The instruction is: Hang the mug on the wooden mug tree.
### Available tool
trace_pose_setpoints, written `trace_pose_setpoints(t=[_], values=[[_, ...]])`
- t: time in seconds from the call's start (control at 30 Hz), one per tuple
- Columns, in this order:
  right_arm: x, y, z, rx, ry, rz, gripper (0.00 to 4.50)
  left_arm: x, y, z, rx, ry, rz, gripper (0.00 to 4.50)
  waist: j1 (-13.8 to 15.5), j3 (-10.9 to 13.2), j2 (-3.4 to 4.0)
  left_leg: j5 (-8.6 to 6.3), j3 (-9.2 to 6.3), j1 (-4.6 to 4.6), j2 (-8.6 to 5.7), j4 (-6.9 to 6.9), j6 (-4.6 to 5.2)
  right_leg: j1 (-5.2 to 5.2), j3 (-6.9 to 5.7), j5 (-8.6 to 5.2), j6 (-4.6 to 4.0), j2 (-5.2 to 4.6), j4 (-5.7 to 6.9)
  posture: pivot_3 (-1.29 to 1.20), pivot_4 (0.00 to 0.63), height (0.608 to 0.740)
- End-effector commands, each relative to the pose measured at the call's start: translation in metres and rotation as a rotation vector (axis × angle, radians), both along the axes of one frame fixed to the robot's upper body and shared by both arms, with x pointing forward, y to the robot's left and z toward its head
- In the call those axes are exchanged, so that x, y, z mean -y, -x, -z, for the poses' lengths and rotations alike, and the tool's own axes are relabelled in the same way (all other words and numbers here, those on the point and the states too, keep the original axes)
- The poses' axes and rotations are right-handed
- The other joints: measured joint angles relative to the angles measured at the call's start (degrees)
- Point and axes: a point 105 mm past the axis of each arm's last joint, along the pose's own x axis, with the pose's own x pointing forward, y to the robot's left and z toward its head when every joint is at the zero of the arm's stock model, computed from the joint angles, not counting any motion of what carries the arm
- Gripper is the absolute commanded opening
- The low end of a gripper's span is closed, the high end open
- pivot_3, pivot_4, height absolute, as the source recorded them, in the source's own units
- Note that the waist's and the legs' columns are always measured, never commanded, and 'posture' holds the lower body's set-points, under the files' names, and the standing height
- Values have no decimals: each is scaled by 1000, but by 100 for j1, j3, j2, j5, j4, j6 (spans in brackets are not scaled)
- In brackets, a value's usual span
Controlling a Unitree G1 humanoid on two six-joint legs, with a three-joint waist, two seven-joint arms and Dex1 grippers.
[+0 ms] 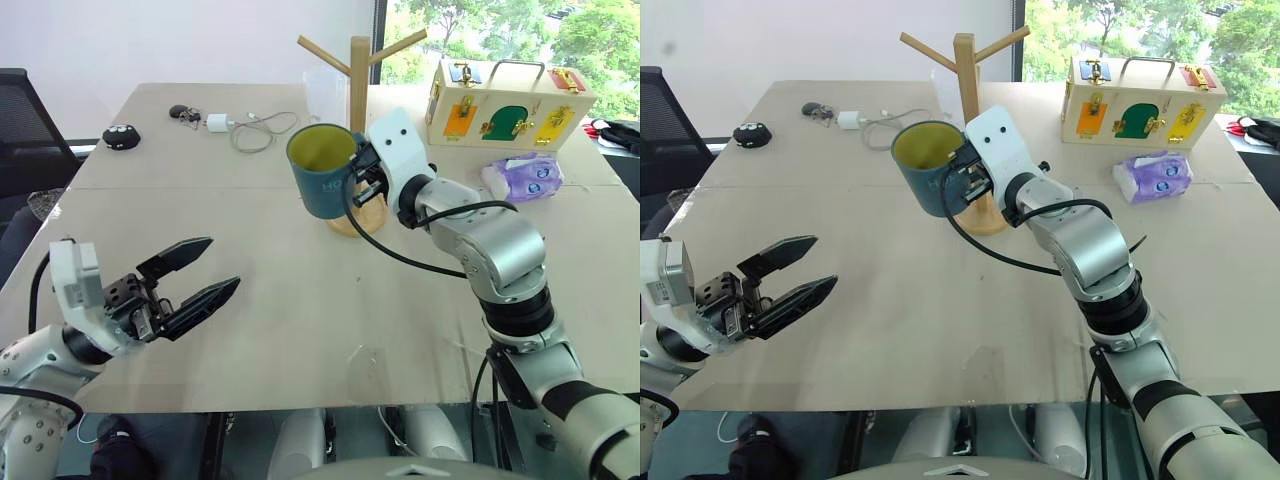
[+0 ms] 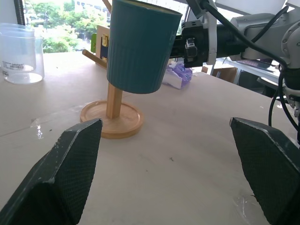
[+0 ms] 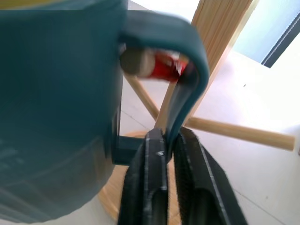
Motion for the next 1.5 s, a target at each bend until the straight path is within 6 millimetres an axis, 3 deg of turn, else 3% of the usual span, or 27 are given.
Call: trace_pose_setpoints(t=[0.03, 0.23, 0.27, 0.57, 0.8, 1.07, 1.33, 1.5], values=[[3, 1, -3, 18, -7, 5, 1451, 2, 4, -8, 46, -8, 11, 4500, -2, -1, -1, 0, 2, 0, 0, -2, 0, 0, 1, 0, 0, -2, -1, 0, 150, 740], [3, 1, -15, 48, -26, 17, 4192, 1, 2, -7, 42, -6, 16, 4500, -5, 0, -1, 0, 1, 0, 0, -3, -1, -1, 0, 0, 0, -2, -1, 0, 150, 740], [3, 1, -16, 50, -30, 18, 4459, 1, 2, -6, 43, -6, 17, 4500, -5, 0, 0, 1, 0, 0, 0, -4, -1, -1, 0, 0, 0, -2, -1, 0, 150, 740], [5, 10, -31, 28, -74, -14, 4459, 3, 2, -4, 30, 7, 30, 4500, -6, 1, 1, 1, 1, 0, 0, -13, -1, -3, 0, 0, 0, -4, -4, 0, 150, 740], [9, 16, -31, -13, -94, -42, 4459, 4, 0, -4, 26, 14, 46, 4500, -6, 2, 1, 0, 0, -1, 0, -18, -1, -5, -1, 0, -1, -3, -4, 0, 150, 740], [12, 43, -39, -65, -222, -207, 4459, 6, -1, -5, 21, 26, 56, 4500, -4, 3, 1, 0, -2, -2, 0, -23, -1, -6, -3, 2, 4, -3, -7, 0, 150, 740], [40, 67, -48, -17, -297, -423, 4459, 12, -4, -6, 19, 21, 72, 4500, 16, 4, -1, -7, -7, -2, -3, -22, 12, -2, -8, 0, 2, -5, -10, 0, 150, 740], [93, 91, -22, 10, -189, -463, 4459, 13, -6, 2, -26, -38, 23, 4500, 62, 7, -4, -15, -7, -4, -5, -24, 24, 0, -6, 2, 8, -5, -17, 0, 150, 740]])
